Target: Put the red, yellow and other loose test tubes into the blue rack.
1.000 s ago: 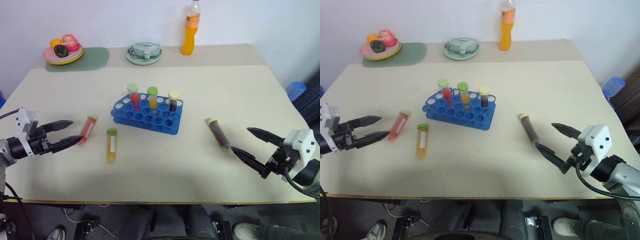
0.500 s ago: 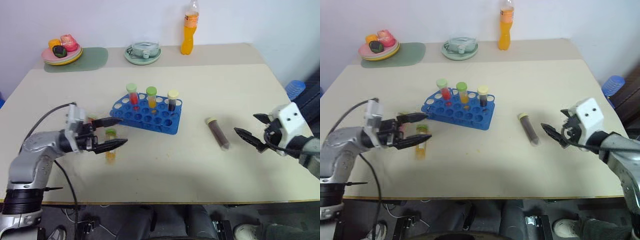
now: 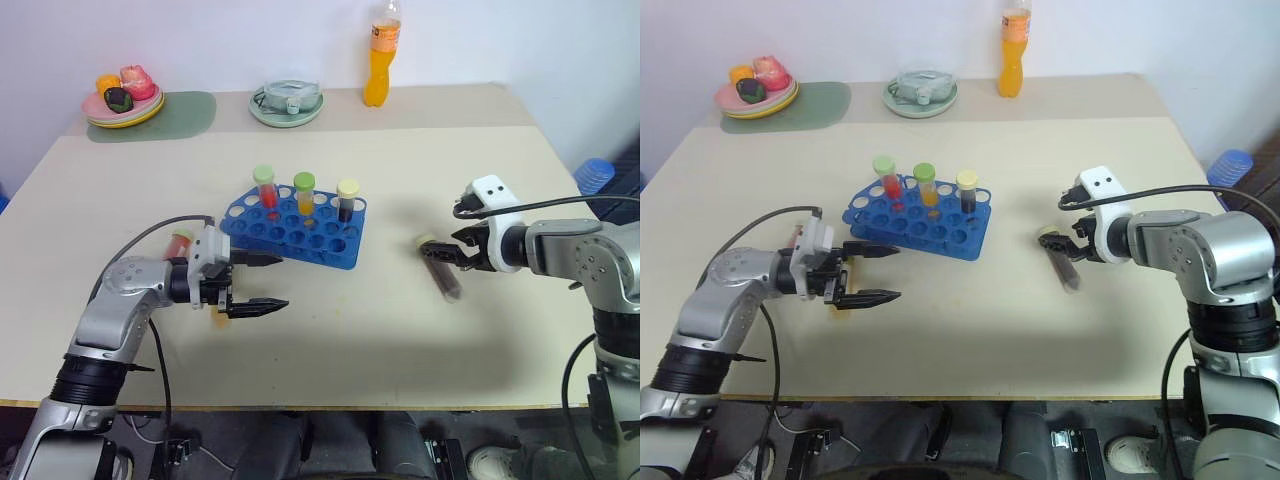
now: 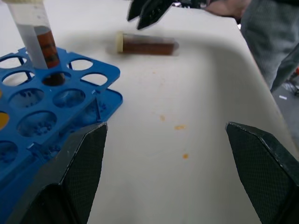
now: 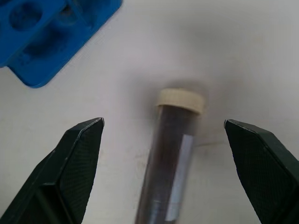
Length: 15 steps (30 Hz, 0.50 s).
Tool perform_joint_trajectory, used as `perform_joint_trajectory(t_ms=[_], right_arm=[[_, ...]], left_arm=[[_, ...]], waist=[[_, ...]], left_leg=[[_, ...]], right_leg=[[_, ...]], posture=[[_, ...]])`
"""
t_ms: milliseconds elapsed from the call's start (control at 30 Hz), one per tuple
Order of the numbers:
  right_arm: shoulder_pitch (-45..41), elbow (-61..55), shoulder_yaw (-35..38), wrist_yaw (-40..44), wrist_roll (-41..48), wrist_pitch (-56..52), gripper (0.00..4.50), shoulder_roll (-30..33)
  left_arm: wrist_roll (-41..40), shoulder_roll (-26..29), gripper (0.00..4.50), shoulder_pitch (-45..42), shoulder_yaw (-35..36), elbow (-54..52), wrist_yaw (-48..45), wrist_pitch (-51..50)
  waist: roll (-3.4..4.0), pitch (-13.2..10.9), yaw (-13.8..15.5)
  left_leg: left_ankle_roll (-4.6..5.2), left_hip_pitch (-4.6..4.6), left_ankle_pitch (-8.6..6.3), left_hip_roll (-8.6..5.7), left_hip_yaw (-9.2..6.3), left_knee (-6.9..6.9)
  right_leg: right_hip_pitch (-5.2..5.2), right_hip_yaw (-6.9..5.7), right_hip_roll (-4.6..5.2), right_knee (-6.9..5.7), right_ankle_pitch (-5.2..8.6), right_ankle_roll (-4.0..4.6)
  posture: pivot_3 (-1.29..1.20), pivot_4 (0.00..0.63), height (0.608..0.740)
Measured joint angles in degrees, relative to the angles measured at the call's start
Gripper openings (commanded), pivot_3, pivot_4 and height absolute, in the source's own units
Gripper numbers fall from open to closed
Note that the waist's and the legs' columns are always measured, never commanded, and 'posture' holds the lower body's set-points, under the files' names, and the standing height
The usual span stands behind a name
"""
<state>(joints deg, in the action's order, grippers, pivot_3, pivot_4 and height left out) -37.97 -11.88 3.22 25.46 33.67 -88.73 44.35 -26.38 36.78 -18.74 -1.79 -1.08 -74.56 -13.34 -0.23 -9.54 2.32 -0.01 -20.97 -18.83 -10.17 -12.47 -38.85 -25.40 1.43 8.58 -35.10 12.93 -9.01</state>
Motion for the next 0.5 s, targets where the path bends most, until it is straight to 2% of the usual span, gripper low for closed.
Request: perform_joint_trajectory(t_ms=[233,333,433,500], right_arm=[[-1.03,5.74,-1.46,-4.85,-3.83,-3.37,4.23,-5.14],[-2.08,7.78,-2.85,-6.09,-6.09,-2.38,3.31,-6.01],[-2.24,9.05,-3.69,-6.09,-7.57,-0.54,1.72,-6.47],[-2.28,9.08,-4.73,-6.21,-8.62,0.72,0.84,-7.0]], left_arm=[[0.89,-1.7,4.15,0.16,-1.75,-0.07,1.6,0.06],[1.24,-2.1,4.18,0.38,-1.95,-0.07,2.09,0.33],[1.8,-2.45,4.18,0.63,-1.97,-0.07,2.62,0.37],[2.02,-3.15,4.18,0.8,-2.0,-0.07,3.01,0.46]], waist=[[0.01,0.01,-0.19],[-0.12,0.11,-0.23],[-0.2,0.16,-0.28],[-0.23,0.18,-0.28]], left_leg=[[-0.04,-0.11,0.03,-0.01,0.07,-0.21],[-0.06,-0.02,0.04,0.01,0.09,-0.21],[-0.06,0.12,0.04,0.01,0.18,-0.21],[-0.06,0.21,0.04,0.04,0.18,-0.2]], right_leg=[[-0.06,0.0,0.0,-0.03,-0.2,-0.02],[-0.01,0.0,-0.03,-0.05,-0.23,-0.01],[0.07,0.0,-0.02,-0.05,-0.28,-0.01],[0.15,0.0,-0.03,-0.05,-0.28,-0.01]], posture=[[0.0,0.15,0.74],[0.0,0.15,0.74],[0.0,0.15,0.74],[0.0,0.15,0.74]])
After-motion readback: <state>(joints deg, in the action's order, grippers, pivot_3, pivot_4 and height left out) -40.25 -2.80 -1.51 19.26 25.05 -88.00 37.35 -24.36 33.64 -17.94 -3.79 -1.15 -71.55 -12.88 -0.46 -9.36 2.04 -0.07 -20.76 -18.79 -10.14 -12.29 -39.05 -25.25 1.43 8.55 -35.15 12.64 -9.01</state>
